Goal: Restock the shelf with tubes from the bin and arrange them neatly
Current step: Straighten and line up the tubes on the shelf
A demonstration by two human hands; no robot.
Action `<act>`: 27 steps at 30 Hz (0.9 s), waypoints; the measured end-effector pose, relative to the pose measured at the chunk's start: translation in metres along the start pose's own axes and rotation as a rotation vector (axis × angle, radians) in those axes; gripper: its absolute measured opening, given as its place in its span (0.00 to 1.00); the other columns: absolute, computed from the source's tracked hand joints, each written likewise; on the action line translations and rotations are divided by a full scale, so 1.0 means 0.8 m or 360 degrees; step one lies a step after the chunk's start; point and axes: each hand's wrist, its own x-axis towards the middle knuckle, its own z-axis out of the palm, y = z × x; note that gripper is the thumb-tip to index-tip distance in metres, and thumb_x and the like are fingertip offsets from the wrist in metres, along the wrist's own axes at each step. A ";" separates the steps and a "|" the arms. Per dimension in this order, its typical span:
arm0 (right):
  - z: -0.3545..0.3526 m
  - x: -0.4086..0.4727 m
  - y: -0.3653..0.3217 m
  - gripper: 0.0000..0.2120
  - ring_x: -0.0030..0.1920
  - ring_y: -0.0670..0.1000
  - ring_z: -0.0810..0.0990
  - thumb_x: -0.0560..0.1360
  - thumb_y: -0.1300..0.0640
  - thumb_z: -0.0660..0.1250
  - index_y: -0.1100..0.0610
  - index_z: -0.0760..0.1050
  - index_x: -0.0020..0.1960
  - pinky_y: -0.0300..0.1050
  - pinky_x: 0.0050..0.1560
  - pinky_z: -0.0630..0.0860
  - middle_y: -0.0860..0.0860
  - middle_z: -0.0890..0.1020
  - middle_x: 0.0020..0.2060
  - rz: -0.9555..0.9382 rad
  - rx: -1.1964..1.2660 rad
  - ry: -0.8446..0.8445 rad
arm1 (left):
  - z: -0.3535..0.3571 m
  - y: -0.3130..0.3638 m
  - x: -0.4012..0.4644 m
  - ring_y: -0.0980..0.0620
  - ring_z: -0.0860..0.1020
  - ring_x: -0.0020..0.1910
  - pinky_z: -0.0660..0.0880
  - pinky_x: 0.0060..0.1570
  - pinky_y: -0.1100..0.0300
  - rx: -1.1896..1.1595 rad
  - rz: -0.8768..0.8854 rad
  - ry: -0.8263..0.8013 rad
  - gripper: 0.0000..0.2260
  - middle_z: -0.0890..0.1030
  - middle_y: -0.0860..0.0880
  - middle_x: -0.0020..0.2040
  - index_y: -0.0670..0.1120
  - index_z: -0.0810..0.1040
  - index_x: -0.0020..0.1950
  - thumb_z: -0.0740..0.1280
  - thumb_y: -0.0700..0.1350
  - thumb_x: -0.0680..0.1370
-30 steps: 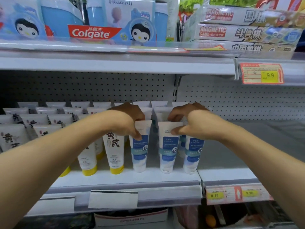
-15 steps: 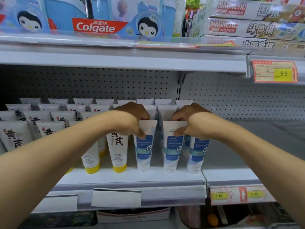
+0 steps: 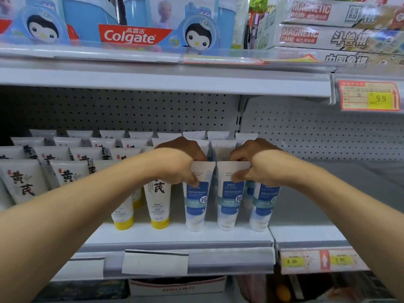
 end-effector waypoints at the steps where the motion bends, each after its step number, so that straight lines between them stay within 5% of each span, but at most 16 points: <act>1: 0.000 0.000 0.000 0.07 0.40 0.47 0.76 0.71 0.52 0.72 0.44 0.73 0.41 0.38 0.37 0.72 0.46 0.78 0.45 -0.0001 -0.0005 -0.0004 | -0.001 0.000 -0.002 0.53 0.78 0.46 0.75 0.43 0.62 0.0005 0.0021 0.0026 0.09 0.80 0.52 0.49 0.52 0.77 0.51 0.70 0.50 0.73; 8: 0.002 0.002 0.001 0.13 0.36 0.45 0.74 0.70 0.52 0.72 0.43 0.70 0.33 0.38 0.33 0.69 0.46 0.77 0.40 0.0018 -0.0054 0.0010 | -0.004 -0.001 -0.005 0.52 0.78 0.48 0.77 0.49 0.58 -0.0011 0.0012 0.0082 0.10 0.81 0.51 0.51 0.51 0.78 0.52 0.72 0.48 0.72; 17: 0.002 -0.002 0.003 0.05 0.41 0.48 0.78 0.69 0.50 0.72 0.47 0.76 0.42 0.44 0.42 0.76 0.47 0.80 0.44 0.0055 -0.0015 0.0005 | 0.001 -0.002 -0.005 0.51 0.77 0.50 0.76 0.50 0.58 -0.0078 -0.0057 0.0094 0.15 0.79 0.50 0.54 0.51 0.75 0.57 0.72 0.49 0.71; 21: -0.004 -0.010 0.003 0.12 0.46 0.47 0.78 0.69 0.51 0.73 0.45 0.76 0.51 0.37 0.42 0.75 0.43 0.80 0.48 0.0071 0.0033 0.0036 | -0.001 -0.003 -0.007 0.52 0.77 0.50 0.78 0.51 0.55 -0.0148 -0.0045 0.0159 0.19 0.79 0.53 0.54 0.54 0.74 0.56 0.74 0.50 0.68; 27: -0.017 -0.024 0.009 0.21 0.55 0.44 0.76 0.68 0.51 0.74 0.43 0.73 0.59 0.37 0.56 0.72 0.41 0.79 0.55 0.0125 0.0082 0.0125 | -0.009 -0.002 -0.019 0.55 0.77 0.54 0.76 0.57 0.54 -0.0338 -0.0012 0.0343 0.23 0.78 0.57 0.57 0.57 0.71 0.60 0.75 0.51 0.68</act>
